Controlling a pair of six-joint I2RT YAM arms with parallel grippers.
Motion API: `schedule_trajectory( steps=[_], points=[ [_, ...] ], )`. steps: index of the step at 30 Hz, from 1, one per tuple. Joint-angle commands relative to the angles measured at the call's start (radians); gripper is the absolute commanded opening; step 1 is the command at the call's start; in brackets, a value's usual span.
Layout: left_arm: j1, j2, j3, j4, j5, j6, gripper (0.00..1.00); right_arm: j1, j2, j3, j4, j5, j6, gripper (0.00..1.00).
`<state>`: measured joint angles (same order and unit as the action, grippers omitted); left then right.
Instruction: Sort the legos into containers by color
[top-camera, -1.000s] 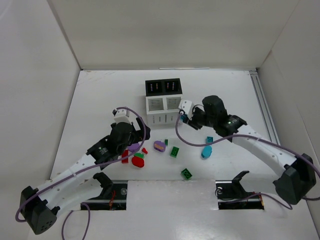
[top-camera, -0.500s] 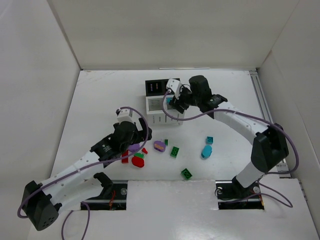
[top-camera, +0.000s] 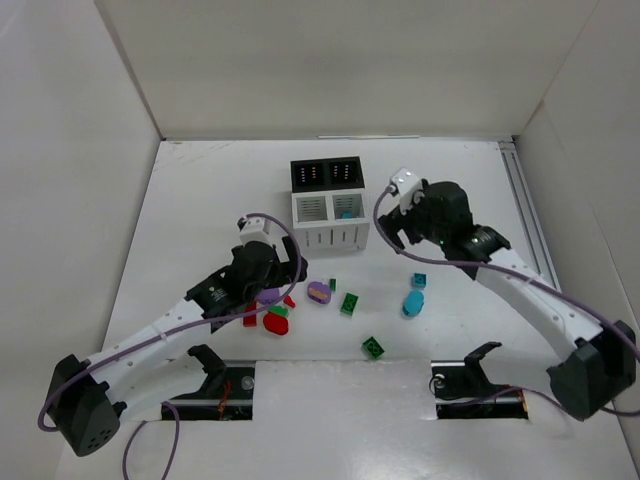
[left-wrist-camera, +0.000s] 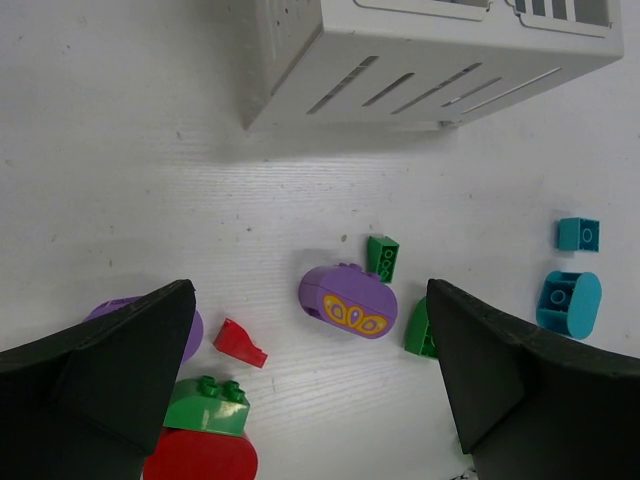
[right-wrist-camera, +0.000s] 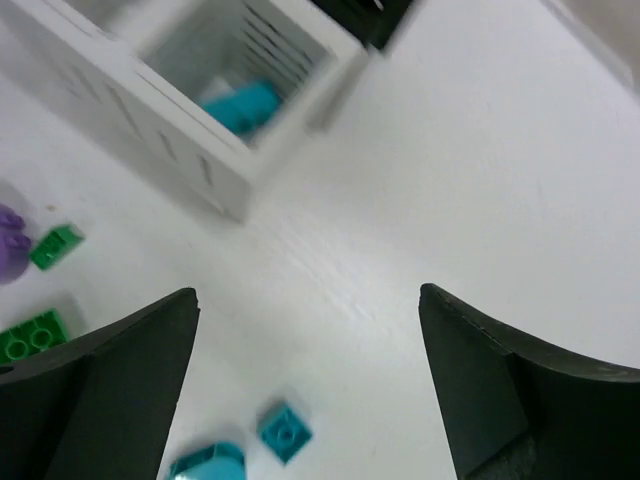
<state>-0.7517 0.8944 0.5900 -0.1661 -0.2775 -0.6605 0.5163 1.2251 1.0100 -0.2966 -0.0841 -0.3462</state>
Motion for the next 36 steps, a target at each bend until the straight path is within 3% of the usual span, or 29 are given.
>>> schedule_trajectory(
  steps=[1, 4, 7, 14, 17, 18, 21, 28, 33, 36],
  points=[
    [-0.005, -0.015, 0.03, 0.042, 0.034, 0.016, 1.0, -0.044, -0.082, -0.109, -0.166, 0.259, 0.237, 0.96],
    [-0.005, -0.015, 0.021, 0.053, 0.034, 0.016, 1.0, -0.068, -0.14, -0.221, -0.19, 0.284, 0.337, 0.97],
    [-0.005, -0.006, 0.021, 0.053, 0.034, 0.016, 1.0, -0.1, -0.15, -0.29, -0.129, 0.212, 0.348, 1.0],
    [-0.005, 0.024, 0.011, 0.043, 0.034, 0.007, 1.0, -0.11, -0.061, -0.389, 0.028, 0.179, 0.418, 0.97],
    [-0.005, 0.024, 0.011, 0.053, 0.034, 0.007, 1.0, -0.11, -0.027, -0.415, 0.085, 0.179, 0.444, 0.85],
    [-0.005, 0.024, 0.011, 0.053, 0.034, -0.004, 1.0, -0.11, -0.027, -0.428, 0.085, 0.19, 0.46, 0.74],
    [-0.005, 0.024, 0.011, 0.044, 0.025, -0.004, 1.0, -0.122, -0.015, -0.447, 0.106, 0.19, 0.469, 0.61],
    [-0.005, 0.015, 0.011, 0.034, 0.024, -0.013, 1.0, -0.131, -0.015, -0.476, 0.117, 0.19, 0.478, 0.49],
    [-0.005, -0.005, 0.002, 0.034, 0.024, -0.022, 1.0, -0.14, -0.015, -0.45, 0.14, 0.189, 0.435, 0.29],
    [-0.005, -0.026, -0.007, 0.025, 0.024, -0.022, 1.0, -0.121, -0.051, -0.407, 0.163, 0.13, 0.377, 0.28]
  ],
)
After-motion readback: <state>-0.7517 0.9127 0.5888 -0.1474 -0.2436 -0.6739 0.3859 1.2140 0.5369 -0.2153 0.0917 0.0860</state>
